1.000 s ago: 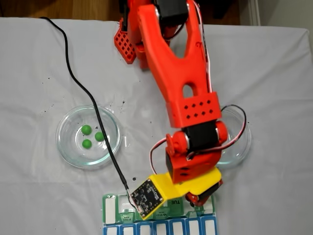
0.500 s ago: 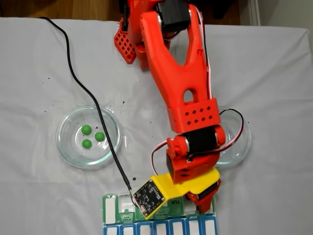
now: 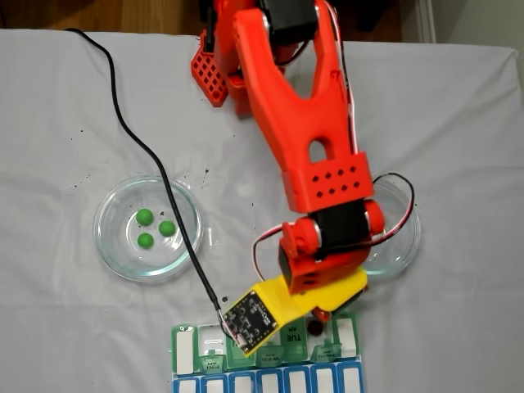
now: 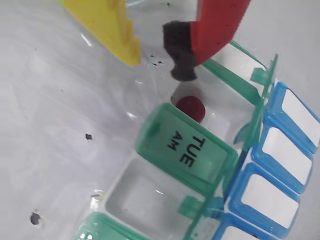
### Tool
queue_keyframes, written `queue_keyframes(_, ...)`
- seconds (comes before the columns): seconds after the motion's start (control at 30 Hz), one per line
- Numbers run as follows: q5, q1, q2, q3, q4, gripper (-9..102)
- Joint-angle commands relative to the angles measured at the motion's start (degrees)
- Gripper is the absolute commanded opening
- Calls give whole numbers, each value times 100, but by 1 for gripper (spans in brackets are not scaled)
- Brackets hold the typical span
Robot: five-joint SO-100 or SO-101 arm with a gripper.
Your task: Sort medicines into box.
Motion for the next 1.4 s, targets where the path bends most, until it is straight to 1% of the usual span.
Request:
queue_keyframes(0.0,9,-88,844,-800,422,0)
queue_keyframes(0.07,62,-88,861,-923,624,0)
queue_keyframes(0.23,237,-492,1063,-1116,1582,0)
queue_keyframes(0.33,360,-870,1362,-879,1731,0)
queue_keyframes(0.43,475,-1257,1362,-844,2074,0)
queue_keyframes(0.57,554,-1688,1371,-703,2329,0)
queue_keyframes(0.8,404,-1907,1213,-905,3120,0)
queue_keyframes(0.97,264,-1907,1257,-422,2874,0)
queue_keyframes(1.07,-35,-1934,1345,-193,2549,0)
queue_keyframes(1.23,-562,-2021,1354,-62,2426,0)
queue_keyframes(1.37,-800,-2109,1485,79,2250,1)
